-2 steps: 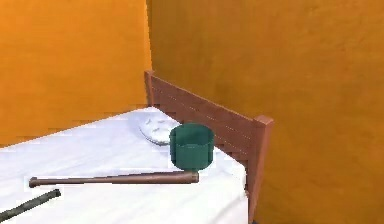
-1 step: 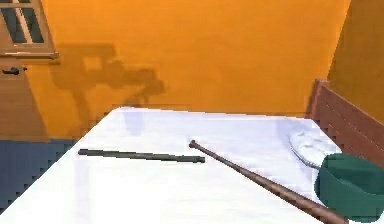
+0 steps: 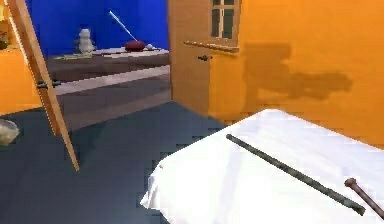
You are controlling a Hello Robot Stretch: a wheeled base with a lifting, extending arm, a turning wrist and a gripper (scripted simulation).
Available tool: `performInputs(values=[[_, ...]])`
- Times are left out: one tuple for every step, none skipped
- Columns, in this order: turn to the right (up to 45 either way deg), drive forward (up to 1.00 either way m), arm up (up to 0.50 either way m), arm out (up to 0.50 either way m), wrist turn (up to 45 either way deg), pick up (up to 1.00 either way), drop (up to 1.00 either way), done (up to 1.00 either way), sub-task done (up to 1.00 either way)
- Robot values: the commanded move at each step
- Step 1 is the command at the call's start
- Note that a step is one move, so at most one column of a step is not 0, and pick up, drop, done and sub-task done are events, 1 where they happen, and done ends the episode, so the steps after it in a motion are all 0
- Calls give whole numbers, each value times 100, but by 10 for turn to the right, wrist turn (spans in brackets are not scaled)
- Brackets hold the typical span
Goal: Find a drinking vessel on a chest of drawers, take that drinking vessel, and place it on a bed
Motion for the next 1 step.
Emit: performInputs(values=[[-360,0,0,0,0,0,0,0,0]])
